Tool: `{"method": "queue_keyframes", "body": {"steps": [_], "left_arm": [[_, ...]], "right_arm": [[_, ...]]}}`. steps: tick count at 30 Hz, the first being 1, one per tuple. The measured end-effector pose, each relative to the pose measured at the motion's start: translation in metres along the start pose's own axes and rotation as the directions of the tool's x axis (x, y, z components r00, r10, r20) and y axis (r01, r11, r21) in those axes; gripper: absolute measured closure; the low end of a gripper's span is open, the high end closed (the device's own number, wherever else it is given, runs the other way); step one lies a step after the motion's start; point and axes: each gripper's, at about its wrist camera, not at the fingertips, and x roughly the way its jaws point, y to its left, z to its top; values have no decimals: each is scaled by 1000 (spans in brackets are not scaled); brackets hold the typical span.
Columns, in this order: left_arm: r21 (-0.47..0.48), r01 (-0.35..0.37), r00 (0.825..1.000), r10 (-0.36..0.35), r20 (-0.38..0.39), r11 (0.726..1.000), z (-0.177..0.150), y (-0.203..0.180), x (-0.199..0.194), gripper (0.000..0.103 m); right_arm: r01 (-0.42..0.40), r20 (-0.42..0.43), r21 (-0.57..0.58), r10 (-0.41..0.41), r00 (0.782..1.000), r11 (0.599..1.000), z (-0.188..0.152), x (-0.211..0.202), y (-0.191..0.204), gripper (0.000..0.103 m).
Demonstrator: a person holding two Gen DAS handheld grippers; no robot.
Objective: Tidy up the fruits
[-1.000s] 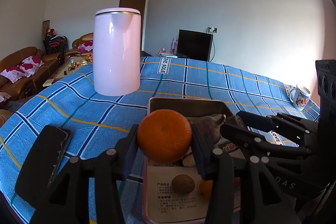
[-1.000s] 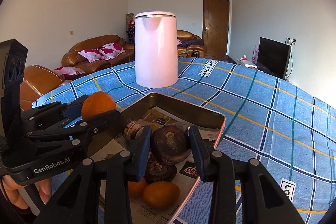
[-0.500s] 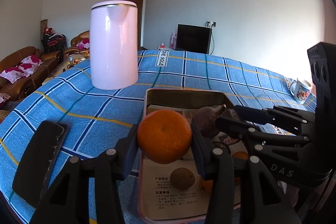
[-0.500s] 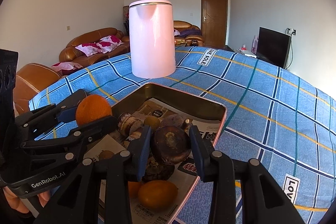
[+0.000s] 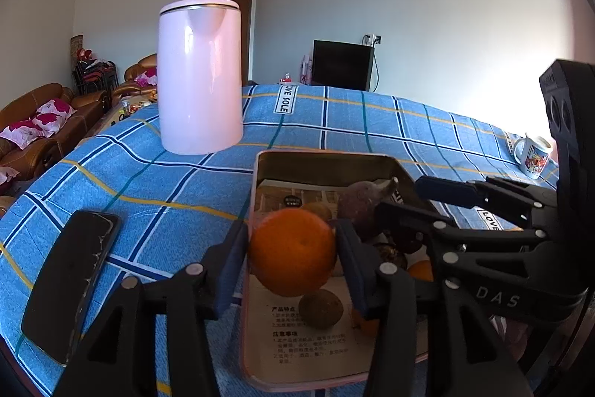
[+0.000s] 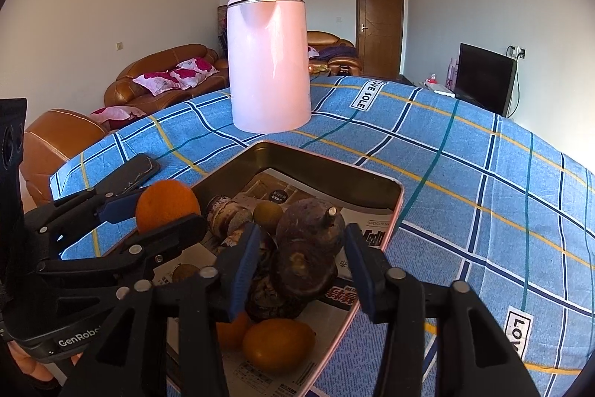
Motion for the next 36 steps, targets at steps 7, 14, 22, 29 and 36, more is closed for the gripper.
{"method": "queue_keyframes", "body": {"steps": [7, 14, 22, 29, 36], "left_arm": [[8, -5, 999, 5, 43, 1000, 4, -3, -17, 34], [22, 16, 994, -18, 103, 1000, 6, -9, -40, 16], [31, 24, 985, -28, 171, 999, 10, -19, -64, 3], [50, 23, 983, -32, 179, 998, 7, -28, -70, 1], [66, 18, 983, -29, 182, 998, 9, -37, -76, 0]], "right_arm": [[10, 49, 33, -12, 999, 999, -4, -14, -6, 40], [60, 93, 41, -63, 994, 997, -10, -43, -7, 32], [97, 187, 60, -107, 977, 993, -14, -95, -12, 28], [124, 242, 91, -143, 960, 988, -24, -125, -16, 25], [131, 283, 90, -152, 947, 987, -22, -144, -15, 24]]}}
